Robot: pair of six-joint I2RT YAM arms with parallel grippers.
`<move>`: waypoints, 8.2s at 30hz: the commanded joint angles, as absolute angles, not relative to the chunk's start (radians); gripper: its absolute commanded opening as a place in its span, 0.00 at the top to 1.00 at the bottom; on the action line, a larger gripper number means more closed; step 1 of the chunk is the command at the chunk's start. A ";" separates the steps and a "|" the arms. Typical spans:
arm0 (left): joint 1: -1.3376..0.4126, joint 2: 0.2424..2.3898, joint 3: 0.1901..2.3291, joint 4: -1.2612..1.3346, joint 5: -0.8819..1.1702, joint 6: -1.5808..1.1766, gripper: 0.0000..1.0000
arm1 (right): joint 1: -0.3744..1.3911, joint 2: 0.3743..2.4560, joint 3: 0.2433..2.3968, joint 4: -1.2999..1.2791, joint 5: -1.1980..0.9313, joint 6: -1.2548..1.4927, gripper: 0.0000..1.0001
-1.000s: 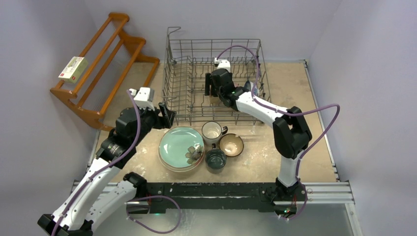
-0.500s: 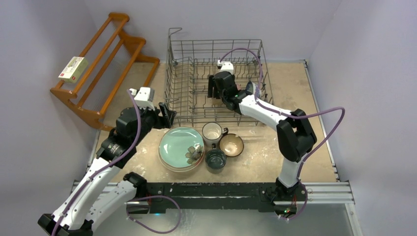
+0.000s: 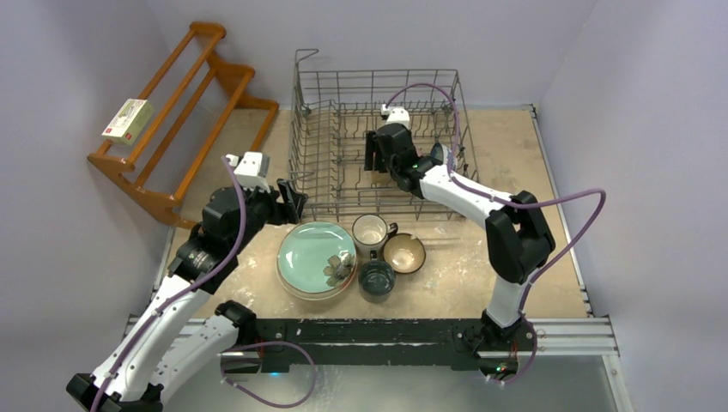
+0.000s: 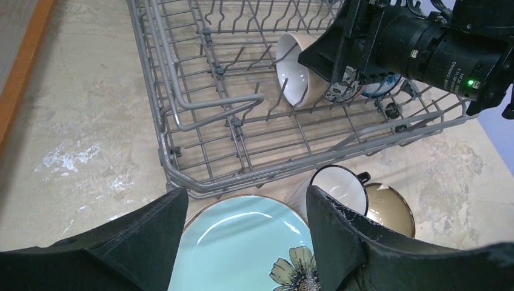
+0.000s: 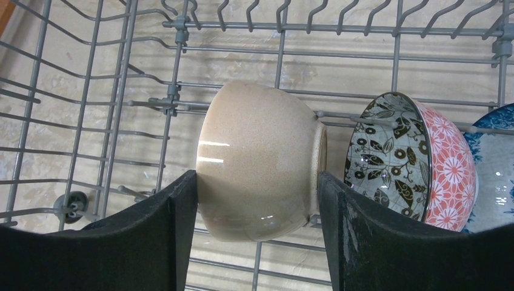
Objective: Load the mixed dishes into the dish rack
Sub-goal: Insert the bowl into the dish rack, then pick up the bowl from the center of the board.
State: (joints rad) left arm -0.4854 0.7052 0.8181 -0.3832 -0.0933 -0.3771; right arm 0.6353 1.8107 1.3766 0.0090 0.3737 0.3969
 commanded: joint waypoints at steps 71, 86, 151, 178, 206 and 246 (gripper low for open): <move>-0.480 0.728 0.813 -0.363 -0.092 -0.371 0.27 | 0.629 1.038 0.671 -0.437 0.085 0.786 0.45; -0.485 0.730 0.813 -0.358 -0.089 -0.370 0.27 | 0.640 1.113 0.588 -0.344 0.118 0.844 0.61; -0.626 0.871 1.014 -0.563 0.215 -0.435 0.41 | 1.232 1.265 1.167 -0.220 0.823 0.567 1.00; -0.691 0.924 1.003 -0.583 -0.018 -0.460 0.78 | 1.232 1.302 1.218 -0.171 0.729 0.586 1.00; -0.691 0.906 0.969 -0.546 -0.066 -0.463 1.00 | 1.235 1.209 1.169 -0.161 0.659 0.644 0.52; -0.456 0.844 0.846 -0.055 0.624 -0.688 1.00 | 0.968 0.913 0.728 0.308 0.063 0.884 0.02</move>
State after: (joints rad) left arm -0.4618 0.8860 0.8459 -0.2165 0.5449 -0.6262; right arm 0.9745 0.9363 0.7406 0.2207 0.0982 0.8265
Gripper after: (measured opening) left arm 0.102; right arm 0.986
